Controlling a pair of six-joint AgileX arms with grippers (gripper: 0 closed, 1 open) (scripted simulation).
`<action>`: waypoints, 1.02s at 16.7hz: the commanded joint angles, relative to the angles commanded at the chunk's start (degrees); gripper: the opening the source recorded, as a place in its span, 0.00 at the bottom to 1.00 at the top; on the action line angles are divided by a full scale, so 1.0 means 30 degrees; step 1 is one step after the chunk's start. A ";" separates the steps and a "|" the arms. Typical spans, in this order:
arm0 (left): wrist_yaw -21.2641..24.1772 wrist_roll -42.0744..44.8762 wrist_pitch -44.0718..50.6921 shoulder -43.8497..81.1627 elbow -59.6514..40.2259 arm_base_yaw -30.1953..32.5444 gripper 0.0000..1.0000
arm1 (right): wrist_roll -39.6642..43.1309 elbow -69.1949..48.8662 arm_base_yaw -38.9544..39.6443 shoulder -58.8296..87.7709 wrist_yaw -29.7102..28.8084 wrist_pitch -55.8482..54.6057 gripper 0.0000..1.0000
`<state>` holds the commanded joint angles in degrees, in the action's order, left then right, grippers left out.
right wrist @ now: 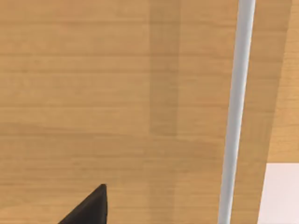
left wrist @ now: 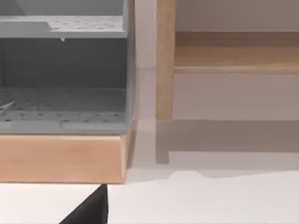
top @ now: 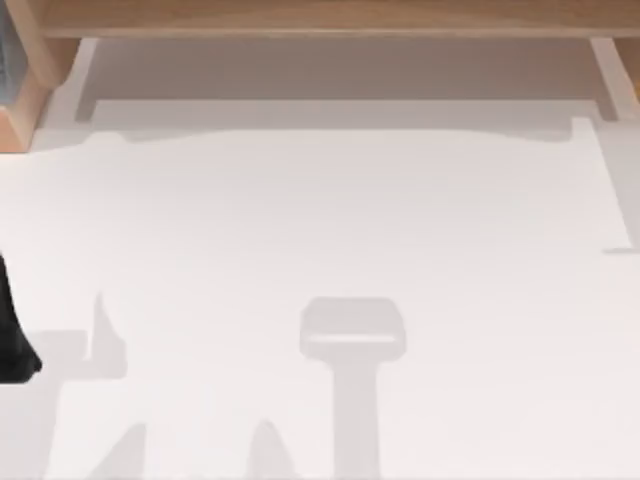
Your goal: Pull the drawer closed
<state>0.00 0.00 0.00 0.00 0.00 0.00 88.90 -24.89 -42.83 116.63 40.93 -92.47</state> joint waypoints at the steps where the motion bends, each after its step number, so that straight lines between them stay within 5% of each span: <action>1: 0.0000 0.0000 0.0000 0.0000 0.0000 0.0000 1.00 | 0.0000 0.0000 0.0000 0.0000 0.0000 0.0000 1.00; 13: 0.0000 0.0000 0.0000 0.0000 0.0000 0.0000 1.00 | 0.0022 -0.1502 0.1121 0.0481 -0.1128 0.1052 1.00; 17: 0.0000 0.0000 0.0000 0.0000 0.0000 0.0000 1.00 | 0.0022 -0.1502 0.1121 0.0481 -0.1128 0.1052 0.70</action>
<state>0.00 0.00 0.00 0.00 0.00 0.00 88.97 -29.40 -39.47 118.07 37.55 -89.32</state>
